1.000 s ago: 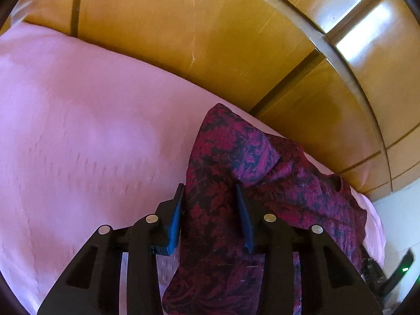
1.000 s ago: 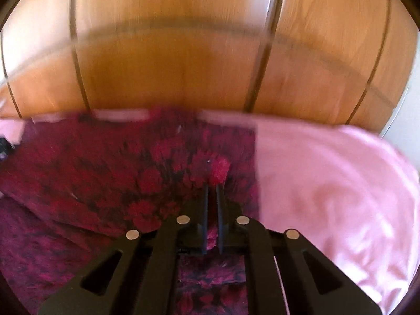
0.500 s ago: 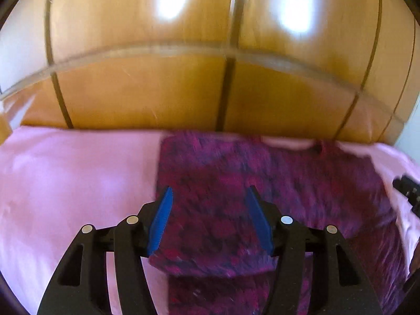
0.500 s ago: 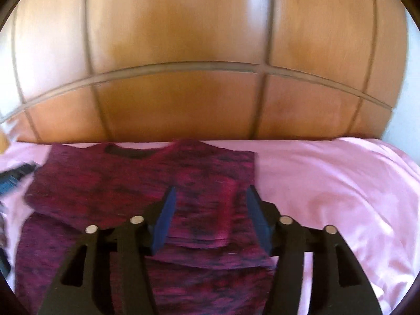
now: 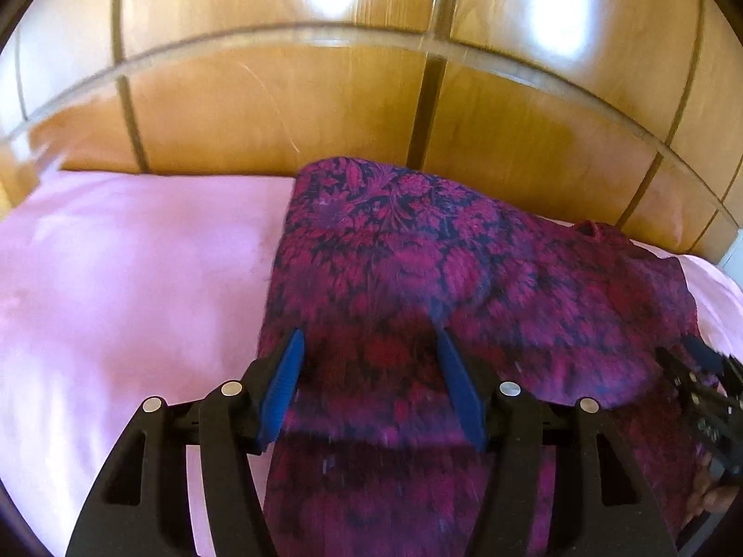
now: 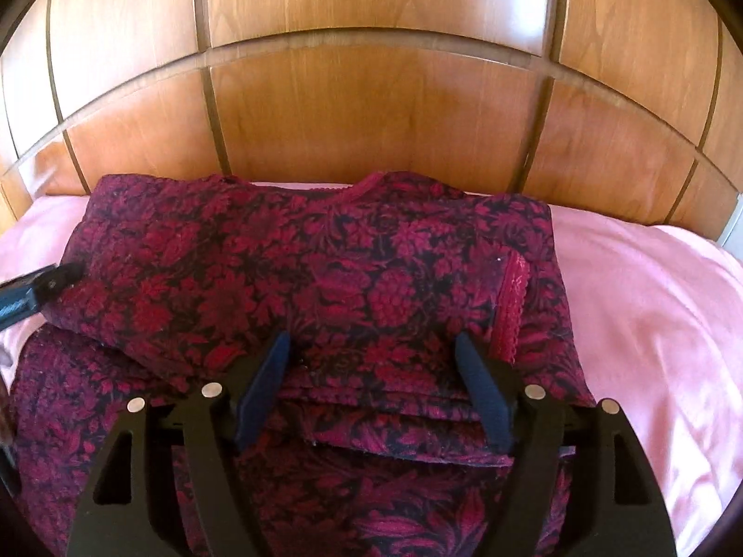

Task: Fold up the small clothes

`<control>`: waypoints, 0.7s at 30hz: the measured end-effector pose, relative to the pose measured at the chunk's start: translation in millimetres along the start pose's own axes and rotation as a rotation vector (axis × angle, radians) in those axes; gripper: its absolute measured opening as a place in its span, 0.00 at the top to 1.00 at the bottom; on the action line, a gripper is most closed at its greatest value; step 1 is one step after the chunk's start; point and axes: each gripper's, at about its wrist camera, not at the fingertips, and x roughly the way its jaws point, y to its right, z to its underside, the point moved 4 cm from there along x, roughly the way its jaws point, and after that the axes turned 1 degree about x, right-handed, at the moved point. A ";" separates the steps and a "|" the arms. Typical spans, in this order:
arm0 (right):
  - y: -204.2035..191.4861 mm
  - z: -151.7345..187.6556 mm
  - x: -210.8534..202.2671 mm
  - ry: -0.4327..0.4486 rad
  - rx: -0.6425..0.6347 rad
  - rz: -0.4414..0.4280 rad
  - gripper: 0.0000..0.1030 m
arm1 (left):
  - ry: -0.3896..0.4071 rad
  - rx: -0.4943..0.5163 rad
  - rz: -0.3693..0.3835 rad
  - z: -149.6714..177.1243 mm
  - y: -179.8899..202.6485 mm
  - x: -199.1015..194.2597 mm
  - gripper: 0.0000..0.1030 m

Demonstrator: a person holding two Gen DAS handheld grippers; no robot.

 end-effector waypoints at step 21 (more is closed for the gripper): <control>16.6 90.2 -70.6 -0.153 0.053 -0.028 0.03 | 0.026 0.012 0.015 103.2 -5.4 -106.0 0.35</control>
